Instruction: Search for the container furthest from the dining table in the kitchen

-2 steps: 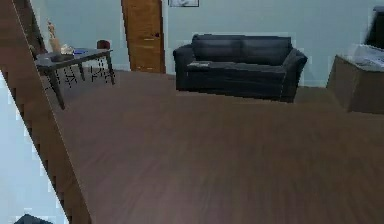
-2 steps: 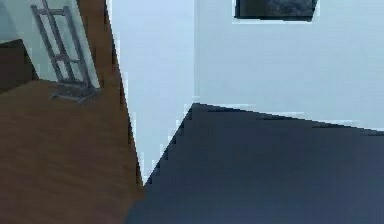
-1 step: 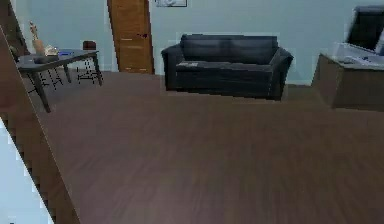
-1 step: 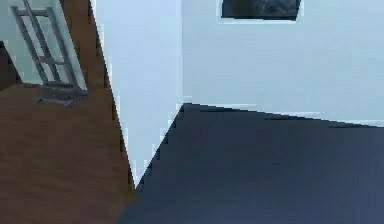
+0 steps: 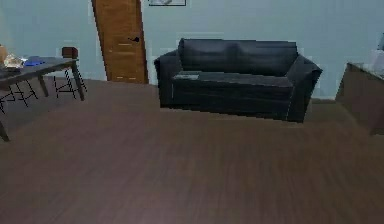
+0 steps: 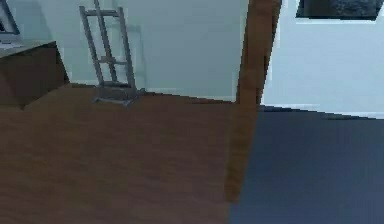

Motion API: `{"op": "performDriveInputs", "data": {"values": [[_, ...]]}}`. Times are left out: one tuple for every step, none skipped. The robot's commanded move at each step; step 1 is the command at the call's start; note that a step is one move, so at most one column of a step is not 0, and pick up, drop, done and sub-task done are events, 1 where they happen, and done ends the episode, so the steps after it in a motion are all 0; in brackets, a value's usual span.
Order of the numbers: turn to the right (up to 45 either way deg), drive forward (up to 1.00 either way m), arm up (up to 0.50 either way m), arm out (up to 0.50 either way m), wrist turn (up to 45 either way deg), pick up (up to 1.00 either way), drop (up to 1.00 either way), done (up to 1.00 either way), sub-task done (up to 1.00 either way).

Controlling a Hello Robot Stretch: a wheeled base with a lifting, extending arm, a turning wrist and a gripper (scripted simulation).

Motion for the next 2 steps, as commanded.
{"op": "performDriveInputs", "data": {"values": [[-30.0, 0.00, 0.00, 0.00, 0.0, 0.00, 0.00, 0.00, 0.00], [0.0, 0.65, 0.00, 0.00, 0.0, 0.00, 0.00, 0.00, 0.00]]}}
